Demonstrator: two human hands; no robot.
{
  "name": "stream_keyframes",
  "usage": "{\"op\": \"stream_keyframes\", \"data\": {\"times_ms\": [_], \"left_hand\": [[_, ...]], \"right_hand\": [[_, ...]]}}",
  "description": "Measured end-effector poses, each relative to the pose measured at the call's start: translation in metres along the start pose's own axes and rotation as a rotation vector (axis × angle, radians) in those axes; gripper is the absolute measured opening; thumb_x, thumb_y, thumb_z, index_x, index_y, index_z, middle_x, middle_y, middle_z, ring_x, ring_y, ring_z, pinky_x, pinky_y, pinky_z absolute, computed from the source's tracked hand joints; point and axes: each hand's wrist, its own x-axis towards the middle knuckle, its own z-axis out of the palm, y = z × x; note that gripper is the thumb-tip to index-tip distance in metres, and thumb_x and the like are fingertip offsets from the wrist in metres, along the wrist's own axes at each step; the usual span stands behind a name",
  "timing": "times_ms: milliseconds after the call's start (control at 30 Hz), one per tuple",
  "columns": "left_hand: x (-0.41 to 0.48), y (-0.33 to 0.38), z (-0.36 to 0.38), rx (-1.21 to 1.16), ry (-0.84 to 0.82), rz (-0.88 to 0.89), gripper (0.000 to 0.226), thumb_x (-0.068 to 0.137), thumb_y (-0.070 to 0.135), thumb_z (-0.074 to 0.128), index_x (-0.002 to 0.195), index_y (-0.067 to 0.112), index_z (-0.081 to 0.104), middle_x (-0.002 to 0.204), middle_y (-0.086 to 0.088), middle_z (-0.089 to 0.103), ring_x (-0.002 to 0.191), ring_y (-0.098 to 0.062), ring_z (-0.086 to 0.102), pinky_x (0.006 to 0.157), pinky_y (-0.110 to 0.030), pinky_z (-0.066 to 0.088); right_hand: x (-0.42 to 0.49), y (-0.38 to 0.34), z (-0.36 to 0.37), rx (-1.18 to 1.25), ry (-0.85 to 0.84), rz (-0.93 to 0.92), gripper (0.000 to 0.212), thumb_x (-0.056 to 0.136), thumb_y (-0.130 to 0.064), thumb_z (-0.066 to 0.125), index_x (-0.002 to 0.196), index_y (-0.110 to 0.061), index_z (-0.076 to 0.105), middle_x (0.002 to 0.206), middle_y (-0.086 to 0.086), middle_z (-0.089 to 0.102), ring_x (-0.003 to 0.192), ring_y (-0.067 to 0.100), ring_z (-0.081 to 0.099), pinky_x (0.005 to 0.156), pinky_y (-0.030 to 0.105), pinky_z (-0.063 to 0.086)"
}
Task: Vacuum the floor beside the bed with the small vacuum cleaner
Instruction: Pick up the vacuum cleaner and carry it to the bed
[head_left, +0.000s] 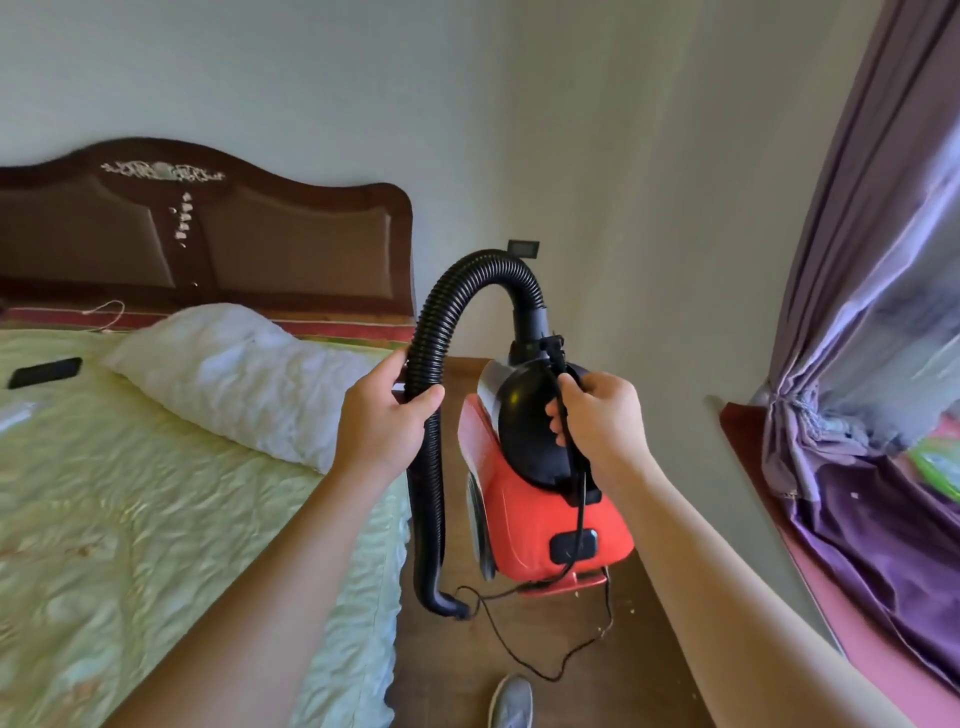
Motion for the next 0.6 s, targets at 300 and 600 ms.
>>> {"op": "stream_keyframes", "data": {"times_ms": [300,600], "left_hand": [[0.135,0.002,0.071,0.043,0.08,-0.029,0.033,0.092,0.02,0.072,0.122,0.031,0.066,0.096,0.013,0.073,0.084,-0.009,0.069,0.081,-0.041,0.061],[0.265,-0.001,0.113,0.0,0.092,0.009,0.031,0.091,0.015,0.072,0.115,0.034,0.067,0.096,0.02,0.072,0.089,0.0,0.068,0.083,-0.031,0.059]], "right_hand": [[0.164,-0.02,0.015,-0.026,-0.086,0.013,0.025,0.102,-0.015,0.051,0.086,-0.004,0.067,0.058,0.0,0.062,0.041,0.009,0.052,0.043,0.024,0.048],[0.3,-0.048,0.04,-0.016,-0.105,0.001,0.027,0.101,-0.014,0.051,0.079,-0.006,0.065,0.058,0.002,0.063,0.043,0.012,0.052,0.044,0.025,0.047]]}}
